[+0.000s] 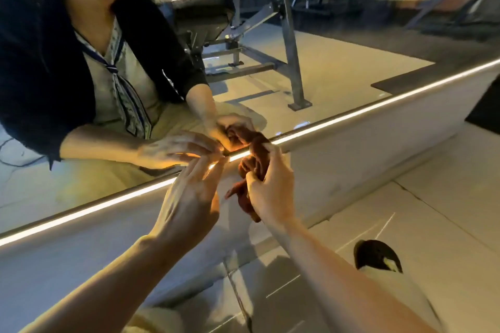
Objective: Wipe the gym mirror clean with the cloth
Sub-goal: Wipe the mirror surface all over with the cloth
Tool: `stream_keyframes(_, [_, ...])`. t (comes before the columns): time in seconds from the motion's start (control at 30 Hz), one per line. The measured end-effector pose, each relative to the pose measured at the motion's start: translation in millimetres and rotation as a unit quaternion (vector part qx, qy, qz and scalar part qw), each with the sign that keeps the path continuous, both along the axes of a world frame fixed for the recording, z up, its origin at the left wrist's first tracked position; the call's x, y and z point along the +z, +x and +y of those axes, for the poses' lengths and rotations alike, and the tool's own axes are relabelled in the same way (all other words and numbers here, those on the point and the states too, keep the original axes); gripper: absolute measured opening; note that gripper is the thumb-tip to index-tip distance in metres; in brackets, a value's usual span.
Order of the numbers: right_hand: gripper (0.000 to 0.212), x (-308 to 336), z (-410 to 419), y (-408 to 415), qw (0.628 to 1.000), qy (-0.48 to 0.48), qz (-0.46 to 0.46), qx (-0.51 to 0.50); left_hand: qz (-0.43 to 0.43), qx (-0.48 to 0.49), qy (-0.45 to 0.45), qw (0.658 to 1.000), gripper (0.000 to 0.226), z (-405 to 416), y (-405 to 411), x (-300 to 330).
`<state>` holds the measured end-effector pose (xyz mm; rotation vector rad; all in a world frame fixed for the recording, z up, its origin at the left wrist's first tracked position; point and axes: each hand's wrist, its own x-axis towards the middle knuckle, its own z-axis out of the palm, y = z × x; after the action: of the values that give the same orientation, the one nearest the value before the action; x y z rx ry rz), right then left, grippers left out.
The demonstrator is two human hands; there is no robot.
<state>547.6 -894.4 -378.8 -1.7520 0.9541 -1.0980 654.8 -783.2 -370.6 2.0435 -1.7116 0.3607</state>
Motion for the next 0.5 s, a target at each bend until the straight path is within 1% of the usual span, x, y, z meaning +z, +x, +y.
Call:
stream_keyframes(0.03, [0.047, 3, 9, -3, 0.999, 0.005, 0.023, 0.026, -0.010, 0.005, -0.027, 1.000, 0.061, 2, 4, -5])
stream_keyframes(0.07, [0.044, 7, 13, -5, 0.999, 0.022, 0.024, 0.029, 0.001, 0.012, -0.019, 1.000, 0.061, 9, 5, -4])
stream_keyframes(0.1, [0.040, 14, 12, -6, 1.000, 0.013, 0.019, -0.005, 0.006, 0.003, -0.015, 1.000, 0.060, 15, 10, -8])
stream_keyframes(0.17, [0.034, 29, 1, -2, 0.993, -0.032, 0.001, -0.112, 0.028, -0.003, -0.029, 0.999, 0.060, 24, 16, -8])
stream_keyframes(0.23, [0.038, 43, -9, 9, 0.985, -0.044, -0.014, -0.168, 0.050, 0.013, -0.047, 0.998, 0.064, 30, 19, -7])
stream_keyframes(0.3, [0.043, 45, -1, 22, 0.984, -0.044, 0.005, -0.175, 0.055, 0.030, -0.055, 0.997, 0.066, 32, 19, -7])
stream_keyframes(0.4, [0.044, 21, 29, 33, 0.982, -0.105, 0.055, -0.148, 0.076, 0.042, -0.062, 0.994, 0.065, 34, 17, -2])
stream_keyframes(0.43, [0.045, 15, 43, 35, 0.983, -0.123, 0.058, -0.124, 0.074, 0.045, -0.065, 0.994, 0.066, 37, 17, -3])
stream_keyframes(0.5, [0.042, 13, 53, 39, 0.988, -0.118, 0.036, -0.089, 0.065, 0.053, -0.066, 0.994, 0.069, 43, 20, -5])
